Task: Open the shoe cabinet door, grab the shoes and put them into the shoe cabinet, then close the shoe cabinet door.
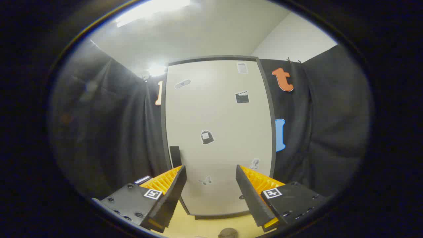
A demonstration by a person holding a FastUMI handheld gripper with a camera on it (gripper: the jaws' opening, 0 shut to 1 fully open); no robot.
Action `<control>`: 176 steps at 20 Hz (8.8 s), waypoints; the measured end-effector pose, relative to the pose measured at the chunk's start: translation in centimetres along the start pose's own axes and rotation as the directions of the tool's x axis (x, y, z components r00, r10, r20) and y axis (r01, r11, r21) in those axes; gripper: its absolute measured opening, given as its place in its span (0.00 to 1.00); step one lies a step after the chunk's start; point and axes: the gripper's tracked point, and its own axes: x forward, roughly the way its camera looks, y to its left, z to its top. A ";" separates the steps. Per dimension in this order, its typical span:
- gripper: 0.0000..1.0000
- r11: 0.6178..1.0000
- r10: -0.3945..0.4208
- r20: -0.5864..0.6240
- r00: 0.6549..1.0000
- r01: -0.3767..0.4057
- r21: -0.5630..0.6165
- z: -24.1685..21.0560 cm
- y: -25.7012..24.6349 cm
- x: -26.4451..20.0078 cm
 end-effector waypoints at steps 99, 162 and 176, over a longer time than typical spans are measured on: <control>0.18 0.995 0.103 -0.103 0.989 -0.100 0.027 -2.1 -12.7 -3.8; 0.22 0.997 -0.073 -0.768 0.637 0.022 -0.076 -54.3 0.8 -5.1; 0.10 0.984 -0.140 -0.829 0.542 -0.013 -0.175 -57.5 -0.4 -5.0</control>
